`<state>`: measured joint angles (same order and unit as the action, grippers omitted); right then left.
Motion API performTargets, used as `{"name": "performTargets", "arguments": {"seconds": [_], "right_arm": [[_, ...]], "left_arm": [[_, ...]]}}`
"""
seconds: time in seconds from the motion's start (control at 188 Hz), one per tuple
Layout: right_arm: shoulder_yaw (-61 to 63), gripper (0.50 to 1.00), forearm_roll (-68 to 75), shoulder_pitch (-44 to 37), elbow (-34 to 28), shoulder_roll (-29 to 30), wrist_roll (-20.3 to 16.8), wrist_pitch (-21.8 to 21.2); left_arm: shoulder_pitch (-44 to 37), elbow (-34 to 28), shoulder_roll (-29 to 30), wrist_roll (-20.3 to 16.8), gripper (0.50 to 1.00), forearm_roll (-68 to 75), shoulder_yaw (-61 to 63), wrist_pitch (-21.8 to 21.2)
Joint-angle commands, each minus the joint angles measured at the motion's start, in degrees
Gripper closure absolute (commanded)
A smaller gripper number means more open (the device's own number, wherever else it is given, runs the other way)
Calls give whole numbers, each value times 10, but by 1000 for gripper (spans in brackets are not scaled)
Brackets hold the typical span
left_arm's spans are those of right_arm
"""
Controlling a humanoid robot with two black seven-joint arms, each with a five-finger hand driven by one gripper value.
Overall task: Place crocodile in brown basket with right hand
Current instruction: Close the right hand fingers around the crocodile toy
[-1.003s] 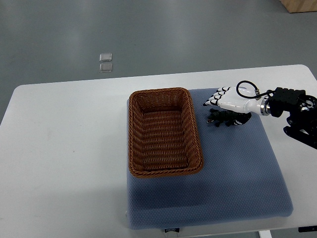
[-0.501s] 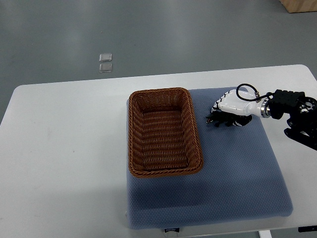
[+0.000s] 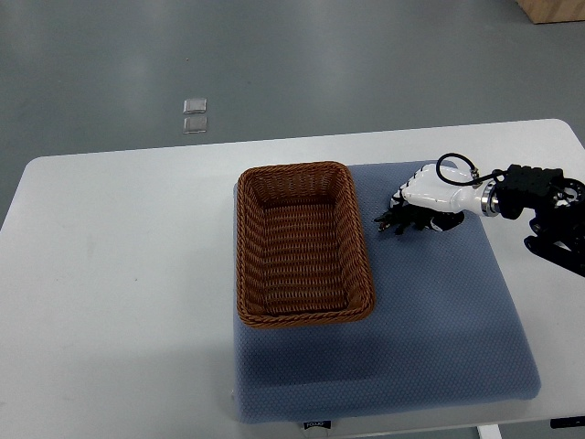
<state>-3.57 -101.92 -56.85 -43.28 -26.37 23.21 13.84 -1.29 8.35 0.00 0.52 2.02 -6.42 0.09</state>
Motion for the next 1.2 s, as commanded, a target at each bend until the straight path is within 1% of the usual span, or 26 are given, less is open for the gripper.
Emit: {"name": "performTargets", "arguments": {"seconds": [0.0,0.443,0.475,0.501,0.528,0.555,0.565,0.587,0.592,0.613,0.981,1.195], "right_arm": [[1,887,1,0,-2,0,2,0],[2,893,7,0,-6,0,4,0],[3,901,7,0,-6,0,4,0],[4,922,7,0,-6,0,4,0],[4,932,7,0,-6,0,4,0],[4,961,7,0,-6,0,4,-1],[4,961,7,0,-6,0,4,-1],[4,977,7,0,-7,0,5,-1],[4,989,7,0,-7,0,5,-1],[4,1000,7,0,-6,0,5,-1],[8,1000,8,-2,-6,-7,5,-4],[8,1000,35,-3,-6,-9,5,-9]], "left_arm": [[0,0,0,0,500,0,0,0],[0,0,0,0,500,0,0,0],[0,0,0,0,500,0,0,0],[1,0,0,0,500,0,0,0],[0,0,0,0,500,0,0,0],[1,0,0,0,500,0,0,0],[1,0,0,0,500,0,0,0],[1,0,0,0,500,0,0,0],[1,0,0,0,500,0,0,0],[1,0,0,0,500,0,0,0],[1,0,0,0,500,0,0,0],[0,0,0,0,500,0,0,0]]}}
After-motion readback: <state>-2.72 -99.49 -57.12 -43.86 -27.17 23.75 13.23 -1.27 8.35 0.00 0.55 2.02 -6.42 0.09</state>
